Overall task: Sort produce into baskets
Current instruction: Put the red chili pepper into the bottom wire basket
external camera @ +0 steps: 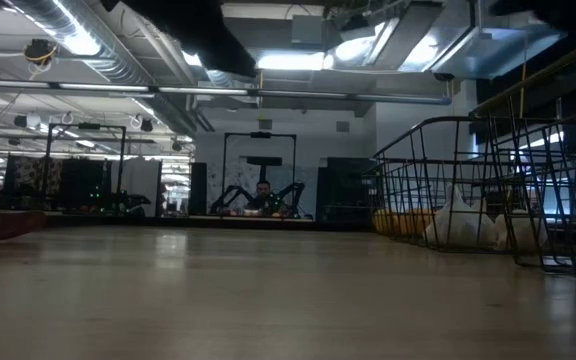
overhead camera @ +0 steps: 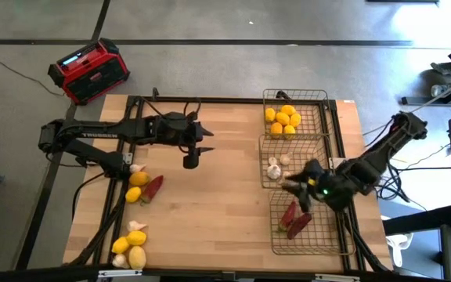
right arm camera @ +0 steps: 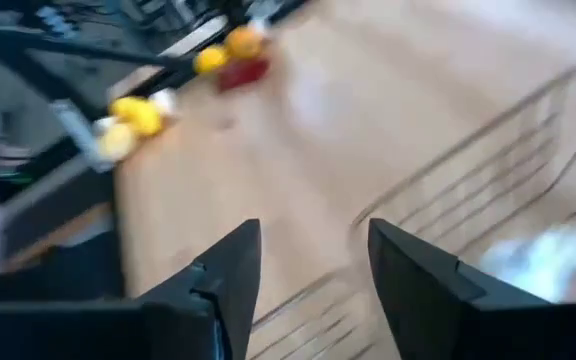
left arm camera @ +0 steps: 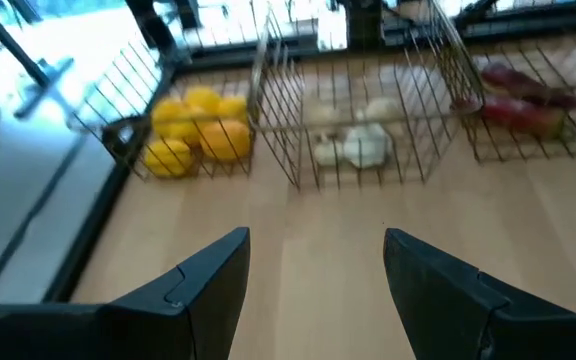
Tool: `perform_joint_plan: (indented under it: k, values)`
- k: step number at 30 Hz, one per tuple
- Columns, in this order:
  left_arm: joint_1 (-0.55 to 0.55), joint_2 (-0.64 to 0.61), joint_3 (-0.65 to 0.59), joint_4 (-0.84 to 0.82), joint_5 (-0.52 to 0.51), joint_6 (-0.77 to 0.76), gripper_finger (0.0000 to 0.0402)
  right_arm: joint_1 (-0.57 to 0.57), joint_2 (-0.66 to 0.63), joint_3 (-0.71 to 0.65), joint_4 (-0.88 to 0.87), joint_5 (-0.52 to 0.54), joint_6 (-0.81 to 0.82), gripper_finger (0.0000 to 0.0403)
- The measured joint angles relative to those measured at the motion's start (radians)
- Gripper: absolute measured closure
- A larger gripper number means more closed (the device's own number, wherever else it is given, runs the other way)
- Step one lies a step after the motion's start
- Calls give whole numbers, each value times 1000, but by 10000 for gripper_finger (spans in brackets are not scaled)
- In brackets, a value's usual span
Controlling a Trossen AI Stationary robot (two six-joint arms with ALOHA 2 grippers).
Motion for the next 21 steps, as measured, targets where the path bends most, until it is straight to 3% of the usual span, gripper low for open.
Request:
perform_joint_plan:
  k: [10, 16, 21]
  values:
    - [-49, 0, 0, -329, 1, -175, 175, -263, 92, 0, 149, 165, -561, 221]
    - [-93, 0, 0, -575, 3, -456, 175, -388, 157, 0, 307, 95, -835, 221]
    - [-140, 0, 0, -837, 22, -685, 175, -470, 188, 0, 336, 73, -870, 221]
